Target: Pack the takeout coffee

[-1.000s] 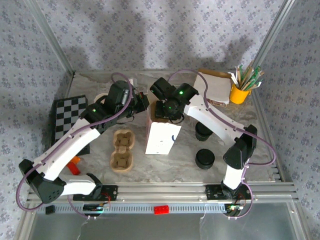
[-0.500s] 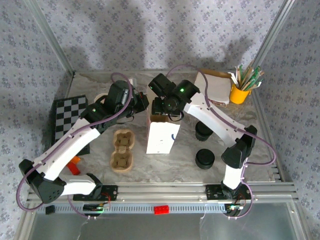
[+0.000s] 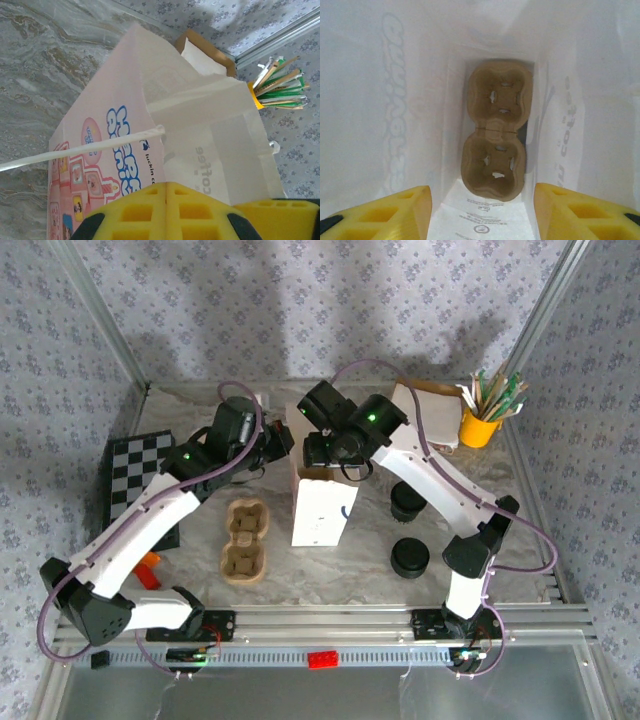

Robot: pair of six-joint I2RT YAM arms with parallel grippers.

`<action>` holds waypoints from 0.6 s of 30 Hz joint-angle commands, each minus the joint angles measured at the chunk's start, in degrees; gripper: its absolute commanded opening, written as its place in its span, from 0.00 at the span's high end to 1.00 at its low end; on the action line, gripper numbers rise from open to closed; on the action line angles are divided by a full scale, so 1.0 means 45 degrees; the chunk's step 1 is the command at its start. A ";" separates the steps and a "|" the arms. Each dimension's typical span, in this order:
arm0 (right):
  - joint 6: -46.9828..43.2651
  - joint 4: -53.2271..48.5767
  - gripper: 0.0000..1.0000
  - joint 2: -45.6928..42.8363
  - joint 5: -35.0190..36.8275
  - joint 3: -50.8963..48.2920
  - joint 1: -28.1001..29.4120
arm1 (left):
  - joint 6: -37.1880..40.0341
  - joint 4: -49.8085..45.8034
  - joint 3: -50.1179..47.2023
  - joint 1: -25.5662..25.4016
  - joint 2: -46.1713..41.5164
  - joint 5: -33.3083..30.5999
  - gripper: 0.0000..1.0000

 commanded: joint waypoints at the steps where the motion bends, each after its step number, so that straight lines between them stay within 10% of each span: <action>1: -0.0672 -0.0495 0.43 -0.0179 0.0115 0.0290 -0.0010 | 0.0396 0.0294 0.0201 0.0194 0.0237 0.0328 1.00; 18: -0.1488 -0.0387 0.43 -0.0257 -0.0367 0.0238 0.0060 | 0.1429 -0.2577 0.1524 0.0195 0.0025 0.0227 0.65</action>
